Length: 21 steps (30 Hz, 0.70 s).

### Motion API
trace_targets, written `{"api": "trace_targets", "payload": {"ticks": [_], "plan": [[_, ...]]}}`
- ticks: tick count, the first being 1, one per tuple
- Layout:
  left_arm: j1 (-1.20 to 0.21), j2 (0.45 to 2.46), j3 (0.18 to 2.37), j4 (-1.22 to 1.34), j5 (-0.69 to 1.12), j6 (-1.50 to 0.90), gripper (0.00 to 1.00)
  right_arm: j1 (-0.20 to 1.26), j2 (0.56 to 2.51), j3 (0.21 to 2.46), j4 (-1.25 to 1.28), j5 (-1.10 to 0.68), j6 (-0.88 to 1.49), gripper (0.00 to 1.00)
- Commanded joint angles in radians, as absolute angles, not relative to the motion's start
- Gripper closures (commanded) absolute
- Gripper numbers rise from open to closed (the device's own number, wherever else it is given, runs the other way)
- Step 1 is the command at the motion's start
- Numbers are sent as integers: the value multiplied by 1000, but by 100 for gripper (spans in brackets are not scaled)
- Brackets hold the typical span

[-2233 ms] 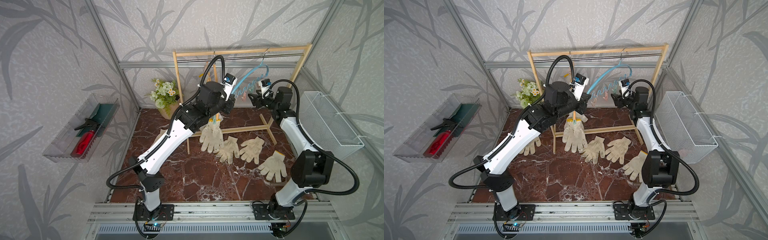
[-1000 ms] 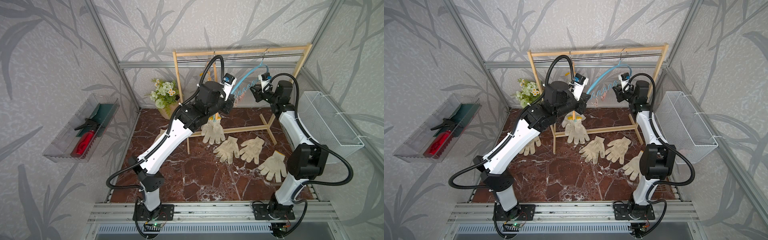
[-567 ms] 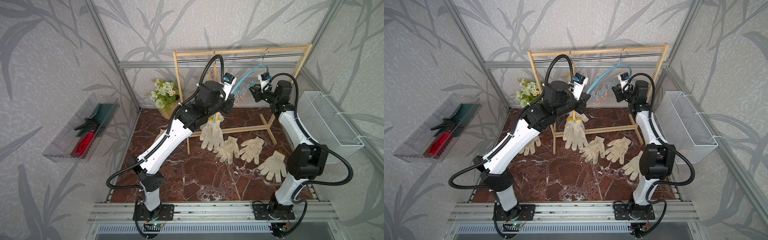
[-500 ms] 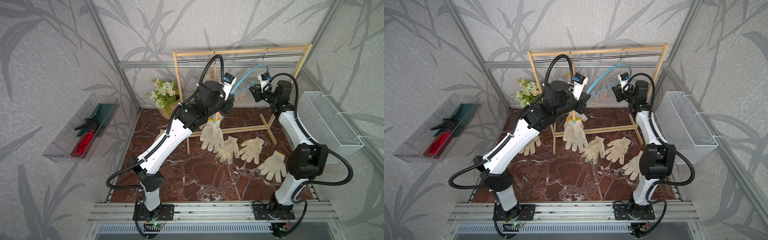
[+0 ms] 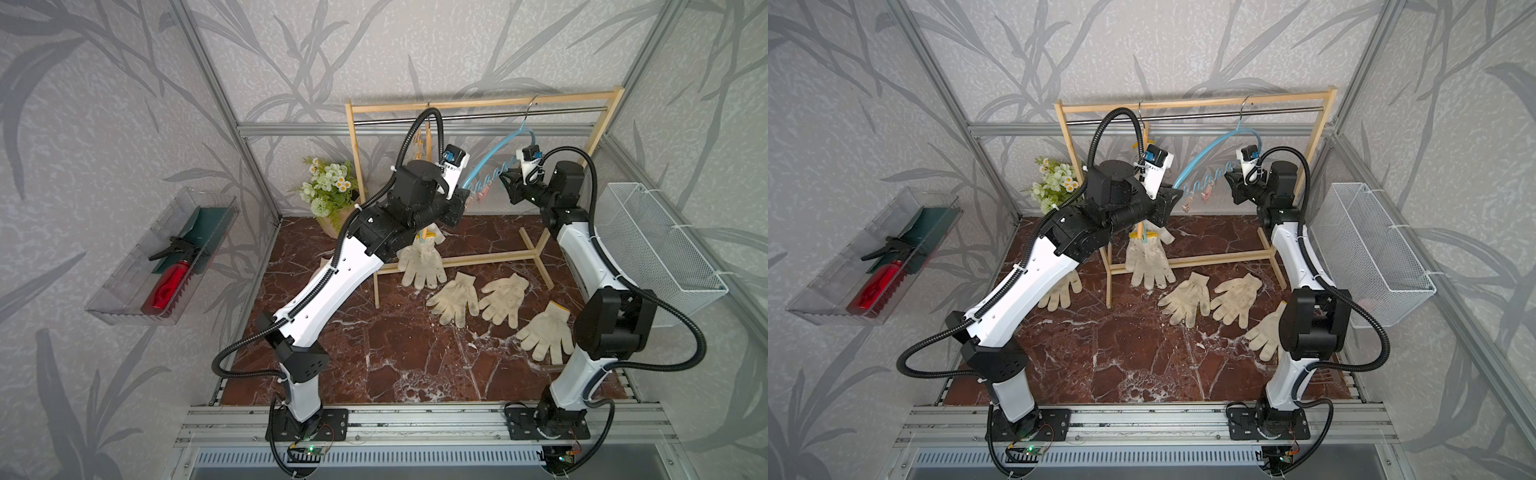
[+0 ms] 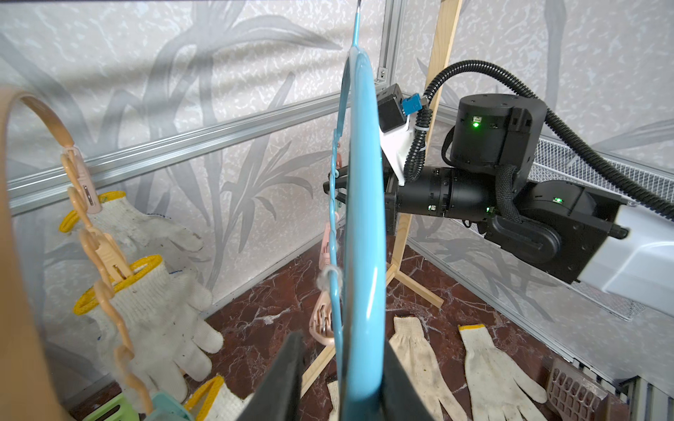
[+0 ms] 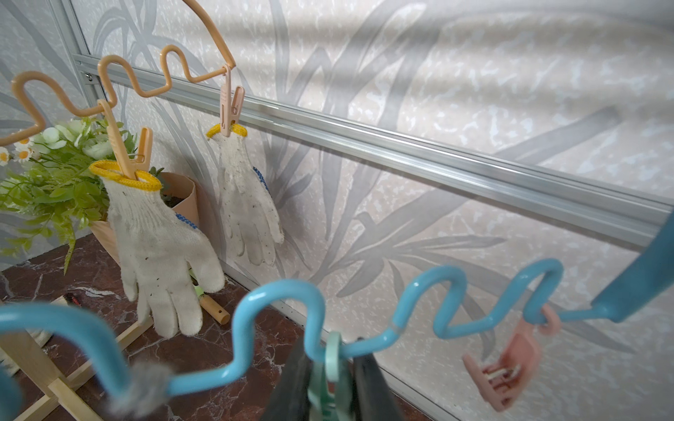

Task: Clip the gloves onto a hanger to dry
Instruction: Open the clamp at the hanger.

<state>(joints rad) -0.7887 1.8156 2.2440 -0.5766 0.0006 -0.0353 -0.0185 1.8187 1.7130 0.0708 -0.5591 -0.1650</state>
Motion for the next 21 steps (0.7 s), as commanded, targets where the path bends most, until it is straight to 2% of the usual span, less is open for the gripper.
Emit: {"api": "trace_targets", "payload": {"ticks": [1,3,14,21], "plan": [[-786,1753,2209,-588,12,-41,65,-12,1798,1693,66,-573,-152,79],[-792,1729,2186,-594,16,-40,61,-11,1798,1692,66,-572,-149,80],[-864,1515,1849,-522,-54,-62,59,-11,1795,1680,94,-542,-120,77],[-858,1308,1592,-536,-235,-128,65,-9,1787,1670,107,-540,-99,77]]}}
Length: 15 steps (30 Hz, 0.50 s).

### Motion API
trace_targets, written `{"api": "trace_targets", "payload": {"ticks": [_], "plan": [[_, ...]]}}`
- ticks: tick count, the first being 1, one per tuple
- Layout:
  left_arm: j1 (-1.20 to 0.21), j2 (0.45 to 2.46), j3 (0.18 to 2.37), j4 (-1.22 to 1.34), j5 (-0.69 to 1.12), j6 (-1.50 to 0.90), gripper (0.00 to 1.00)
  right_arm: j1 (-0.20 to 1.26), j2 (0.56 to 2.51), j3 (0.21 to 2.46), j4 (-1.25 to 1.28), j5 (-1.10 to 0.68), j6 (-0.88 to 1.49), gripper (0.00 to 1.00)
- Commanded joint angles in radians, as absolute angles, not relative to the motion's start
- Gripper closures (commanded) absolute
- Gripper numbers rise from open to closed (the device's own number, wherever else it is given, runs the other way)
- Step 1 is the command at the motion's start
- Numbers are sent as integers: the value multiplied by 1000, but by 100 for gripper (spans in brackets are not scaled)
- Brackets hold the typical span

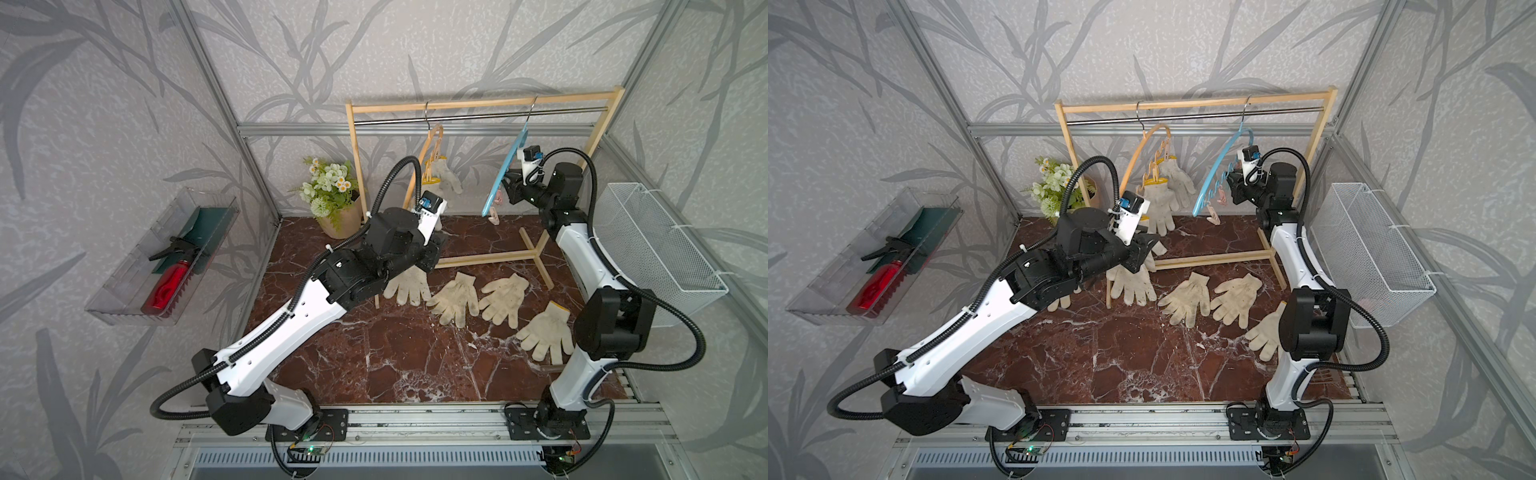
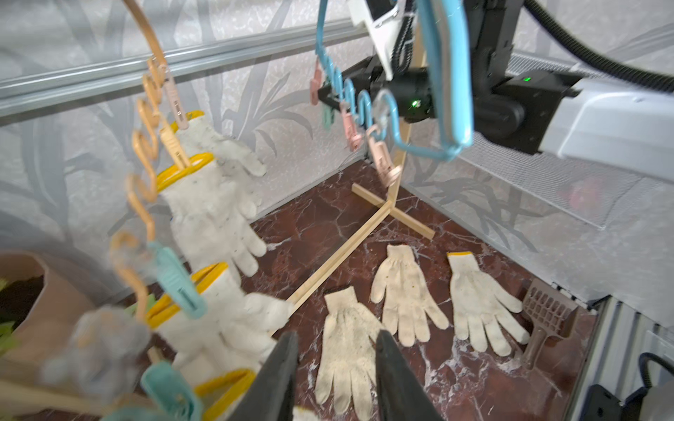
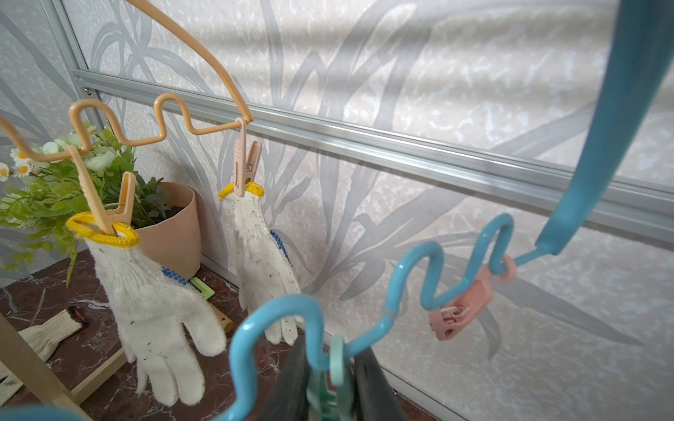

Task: Clip the gloves onto a hanger to dry
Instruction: Open the clamp at the hanger, then pick up the glove from the center of the board.

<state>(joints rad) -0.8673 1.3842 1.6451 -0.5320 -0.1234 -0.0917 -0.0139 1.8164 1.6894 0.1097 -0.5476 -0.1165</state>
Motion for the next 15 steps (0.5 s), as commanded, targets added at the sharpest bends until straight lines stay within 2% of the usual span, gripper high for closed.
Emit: {"api": "trace_targets", "payload": {"ticks": [1,7,11,15], "plan": [[-851,1286,1570,-550,-258,-141,65,-9,1786,1668,107,-540,-100,77],[-733,1126,1421,-640,-306,-241,66,-6,1785,1667,108,-538,-97,77],[-544,1040,1301,-680,-247,-298,68,-3,1786,1669,110,-537,-96,77],[-365,1055,1207,-674,-149,-288,68,2,1791,1677,110,-537,-94,77]]}}
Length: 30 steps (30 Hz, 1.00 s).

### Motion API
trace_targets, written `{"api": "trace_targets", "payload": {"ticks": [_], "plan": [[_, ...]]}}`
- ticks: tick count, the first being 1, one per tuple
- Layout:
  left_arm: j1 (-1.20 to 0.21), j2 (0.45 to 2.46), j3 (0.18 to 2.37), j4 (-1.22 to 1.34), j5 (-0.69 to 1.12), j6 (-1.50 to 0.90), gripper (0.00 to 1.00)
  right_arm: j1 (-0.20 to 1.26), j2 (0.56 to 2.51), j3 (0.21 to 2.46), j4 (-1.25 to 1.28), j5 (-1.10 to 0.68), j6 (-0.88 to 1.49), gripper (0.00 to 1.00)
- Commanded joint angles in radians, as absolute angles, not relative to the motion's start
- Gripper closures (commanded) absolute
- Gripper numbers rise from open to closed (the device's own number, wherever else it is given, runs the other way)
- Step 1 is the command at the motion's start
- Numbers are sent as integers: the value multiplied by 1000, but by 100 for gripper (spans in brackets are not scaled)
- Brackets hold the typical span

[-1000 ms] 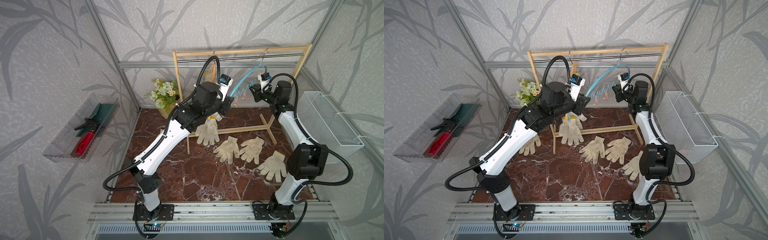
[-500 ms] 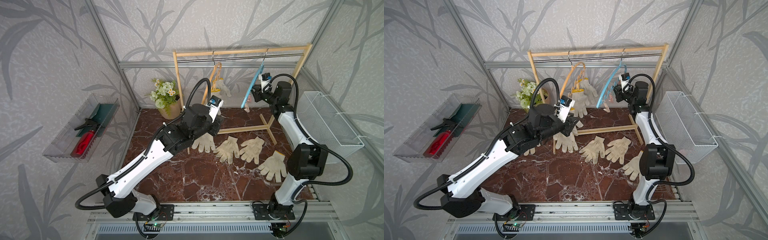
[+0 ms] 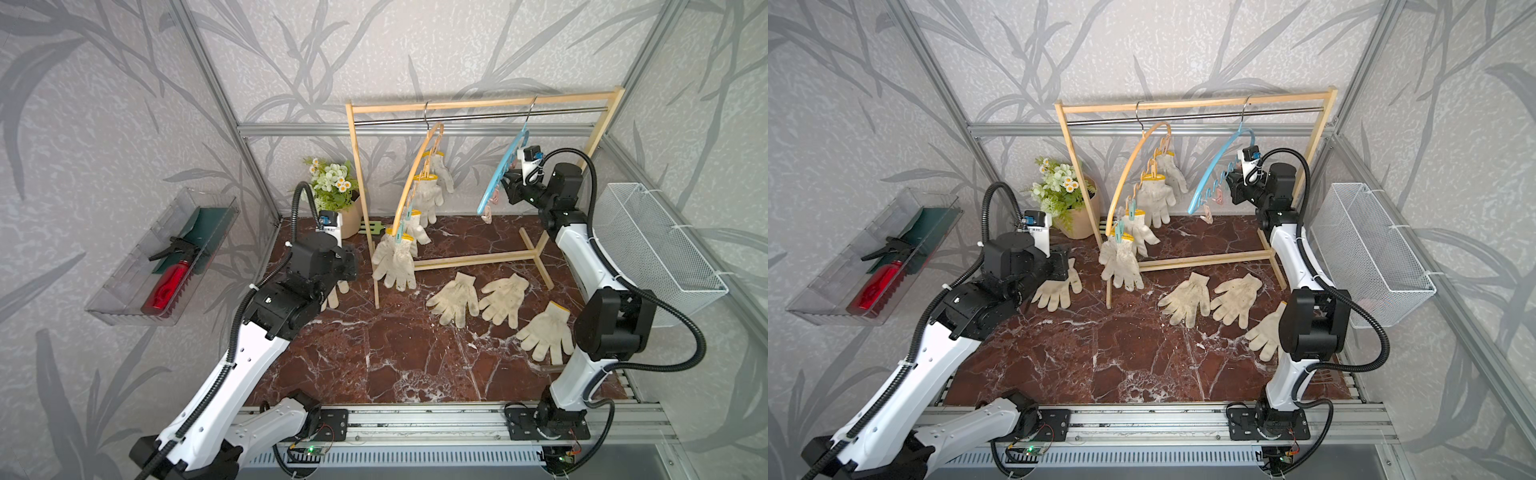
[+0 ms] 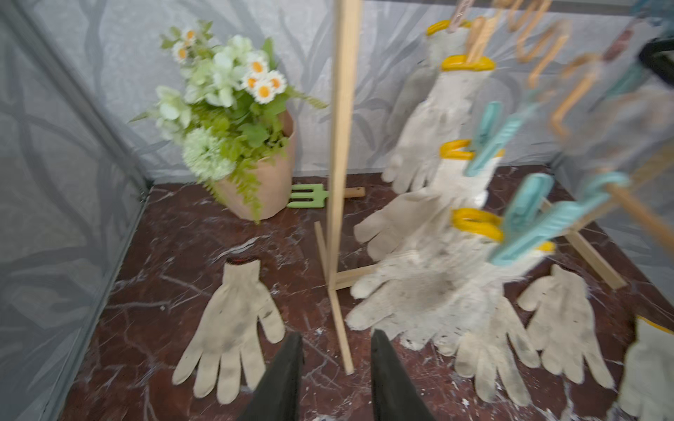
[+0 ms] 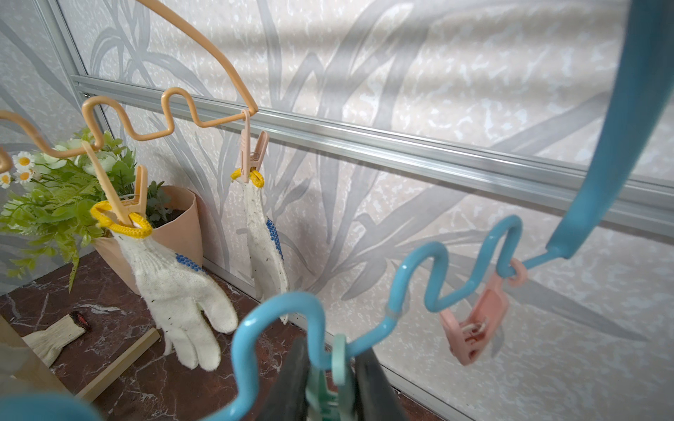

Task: Clip the gloves onto a hanger to dry
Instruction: Pick up the glove from the center of the board.

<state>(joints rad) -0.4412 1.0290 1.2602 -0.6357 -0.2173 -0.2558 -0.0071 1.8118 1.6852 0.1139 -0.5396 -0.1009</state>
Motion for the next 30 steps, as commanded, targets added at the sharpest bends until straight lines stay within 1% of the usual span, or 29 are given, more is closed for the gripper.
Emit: {"api": "trace_targets", "payload": {"ticks": [1,5,9,12,14,20,24,30], "plan": [[-332,1066,1187,-661,-126,-283,68,3,1792,1677,110,-537,-94,77],[-188,1150,1113,-569,-27,-278,68,8,1792,1681,112,-537,-92,76],[-87,1317,1108,-518,34,-285,68,12,1790,1680,113,-538,-89,76],[-52,1449,1138,-500,24,-272,68,12,1788,1674,124,-540,-77,76],[-38,1542,1169,-504,-27,-293,68,14,1788,1672,131,-543,-69,76],[-21,1793,1336,-605,-77,-251,69,15,1790,1664,134,-543,-68,76],[16,1891,1381,-594,-72,-249,68,16,1790,1665,135,-544,-70,76],[46,2021,1463,-631,-14,-231,61,16,1791,1666,133,-545,-74,76]]}}
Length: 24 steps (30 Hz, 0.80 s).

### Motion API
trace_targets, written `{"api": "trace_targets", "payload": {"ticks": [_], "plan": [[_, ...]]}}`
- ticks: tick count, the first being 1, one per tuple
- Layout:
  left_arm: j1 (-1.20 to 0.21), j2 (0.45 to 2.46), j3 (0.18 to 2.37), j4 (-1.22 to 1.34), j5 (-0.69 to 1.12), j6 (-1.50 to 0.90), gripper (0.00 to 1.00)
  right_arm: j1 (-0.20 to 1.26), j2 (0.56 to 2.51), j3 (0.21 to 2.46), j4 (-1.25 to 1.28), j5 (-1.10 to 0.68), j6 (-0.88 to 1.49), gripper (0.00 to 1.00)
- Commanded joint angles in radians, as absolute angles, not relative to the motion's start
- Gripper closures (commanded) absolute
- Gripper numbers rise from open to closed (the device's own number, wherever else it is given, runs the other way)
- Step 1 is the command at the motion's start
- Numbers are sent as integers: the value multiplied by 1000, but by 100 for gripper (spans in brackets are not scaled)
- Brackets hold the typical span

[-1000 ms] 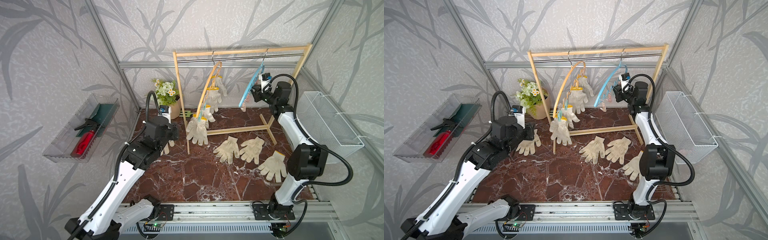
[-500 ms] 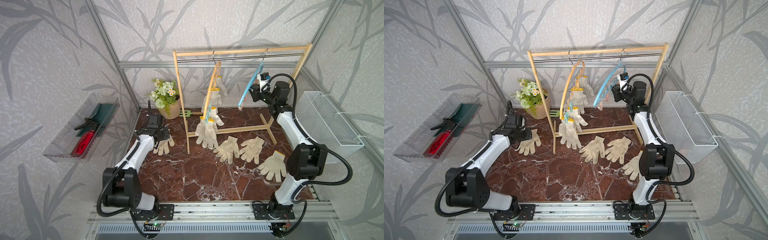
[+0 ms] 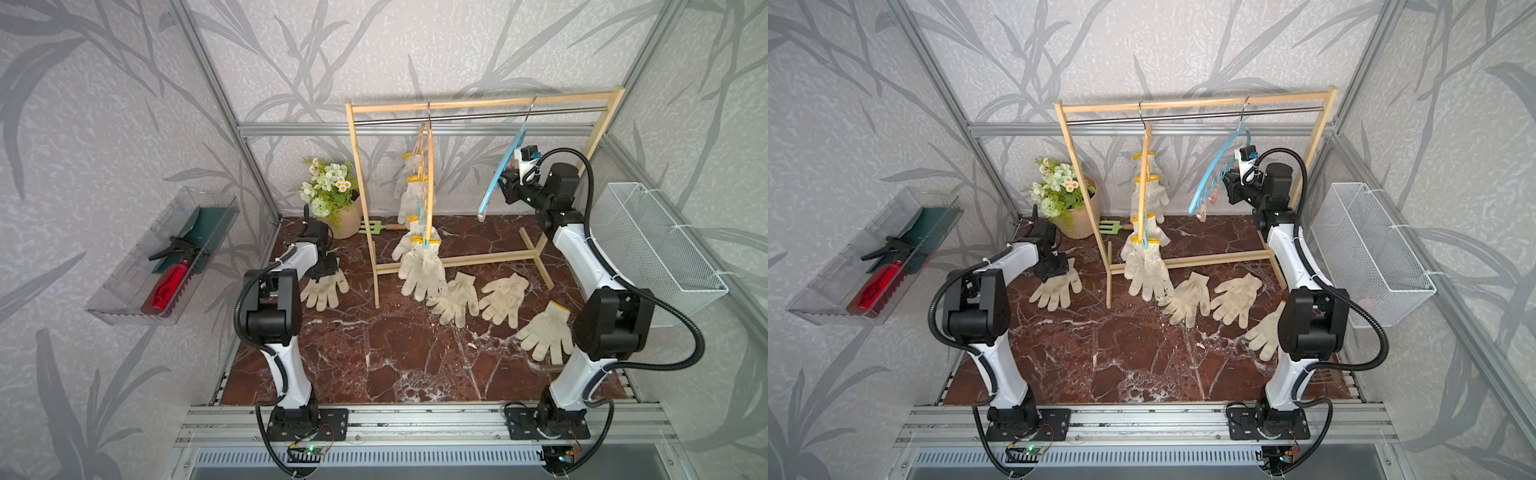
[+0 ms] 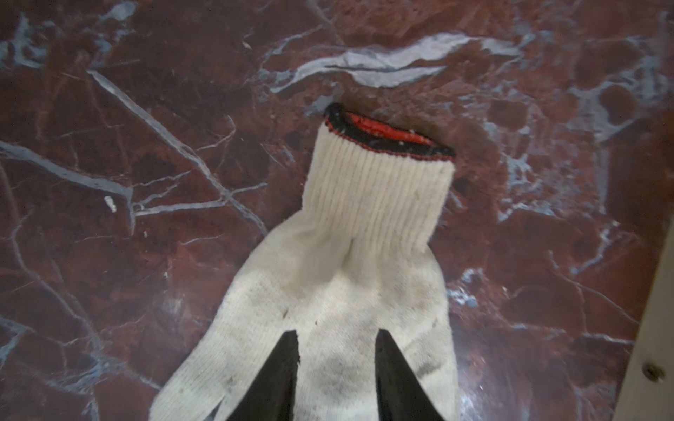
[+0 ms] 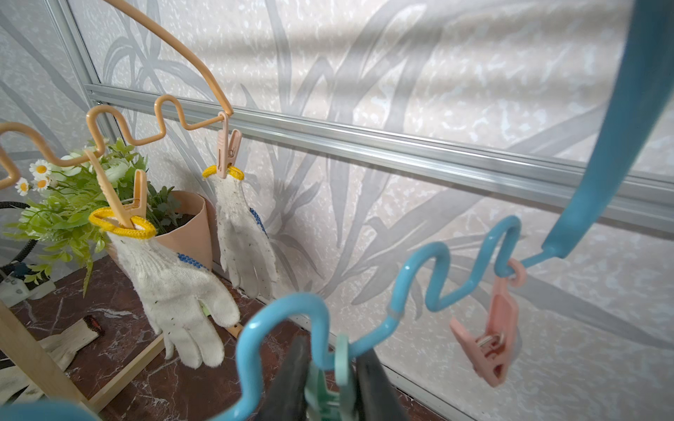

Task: Clip the gloves onto a hanger to dry
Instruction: Pick up the glove from the center of the board.

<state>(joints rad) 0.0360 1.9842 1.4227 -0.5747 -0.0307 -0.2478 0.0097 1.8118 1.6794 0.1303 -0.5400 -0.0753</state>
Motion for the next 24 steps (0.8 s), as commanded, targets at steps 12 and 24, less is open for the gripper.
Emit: {"api": "trace_targets", "payload": {"ticks": [12,24], "plan": [[43,2130,1505,-690,35,-199,50,17,1799,1666,137,-546,-66,76],[41,1981,1419,-639,96,-272,100,16,1791,1664,143,-548,-50,76]]}}
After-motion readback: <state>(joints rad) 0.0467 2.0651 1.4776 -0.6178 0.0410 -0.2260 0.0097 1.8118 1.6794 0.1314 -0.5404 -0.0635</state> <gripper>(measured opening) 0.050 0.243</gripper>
